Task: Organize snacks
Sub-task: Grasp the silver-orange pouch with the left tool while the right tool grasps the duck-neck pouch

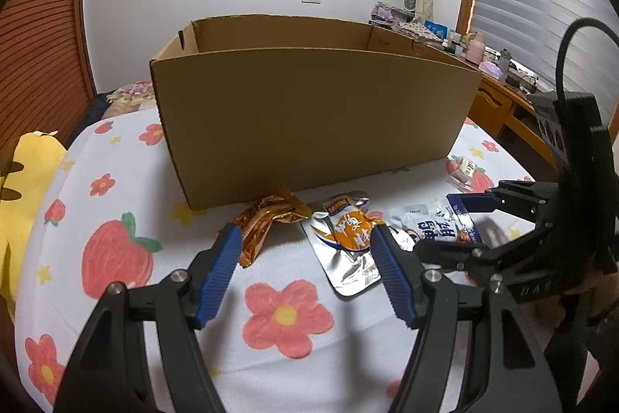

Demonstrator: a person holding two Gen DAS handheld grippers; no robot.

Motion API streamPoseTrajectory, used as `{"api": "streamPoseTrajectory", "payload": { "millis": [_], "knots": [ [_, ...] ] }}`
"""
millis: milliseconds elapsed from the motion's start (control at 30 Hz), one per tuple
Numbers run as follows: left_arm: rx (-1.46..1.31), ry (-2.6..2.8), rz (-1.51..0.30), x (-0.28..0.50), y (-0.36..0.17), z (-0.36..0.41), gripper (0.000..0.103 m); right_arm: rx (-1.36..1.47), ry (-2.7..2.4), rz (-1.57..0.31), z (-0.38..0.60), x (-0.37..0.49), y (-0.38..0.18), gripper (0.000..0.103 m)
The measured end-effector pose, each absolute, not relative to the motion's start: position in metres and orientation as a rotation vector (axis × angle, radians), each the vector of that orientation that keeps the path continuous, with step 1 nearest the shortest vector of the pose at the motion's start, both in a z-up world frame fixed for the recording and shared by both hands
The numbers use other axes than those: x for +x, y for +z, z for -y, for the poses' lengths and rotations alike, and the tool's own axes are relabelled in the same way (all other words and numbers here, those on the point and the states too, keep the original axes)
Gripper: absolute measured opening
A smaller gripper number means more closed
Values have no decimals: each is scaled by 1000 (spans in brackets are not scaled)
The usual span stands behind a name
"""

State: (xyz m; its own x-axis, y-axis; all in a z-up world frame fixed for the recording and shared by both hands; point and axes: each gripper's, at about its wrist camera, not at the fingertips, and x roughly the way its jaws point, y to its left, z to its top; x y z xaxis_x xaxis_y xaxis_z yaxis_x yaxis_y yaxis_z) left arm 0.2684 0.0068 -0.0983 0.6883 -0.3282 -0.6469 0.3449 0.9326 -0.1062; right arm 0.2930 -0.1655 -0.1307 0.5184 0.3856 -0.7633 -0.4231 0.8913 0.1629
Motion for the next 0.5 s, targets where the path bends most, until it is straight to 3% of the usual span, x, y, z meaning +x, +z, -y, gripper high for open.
{"api": "streamPoseTrajectory", "payload": {
  "millis": [133, 200, 333, 500],
  "knots": [
    [18, -384, -725, 269, -98, -6, 69, -100, 480, -910, 156, 292, -133, 87],
    [14, -390, -727, 270, -99, -5, 69, -155, 463, -913, 151, 290, -135, 81],
    [0, -409, -746, 274, -99, 2, 69, -205, 452, -899, 152, 282, -133, 45],
    [22, -415, -783, 281, -104, 17, 69, -178, 458, -900, 163, 282, -131, 42]
  ]
}}
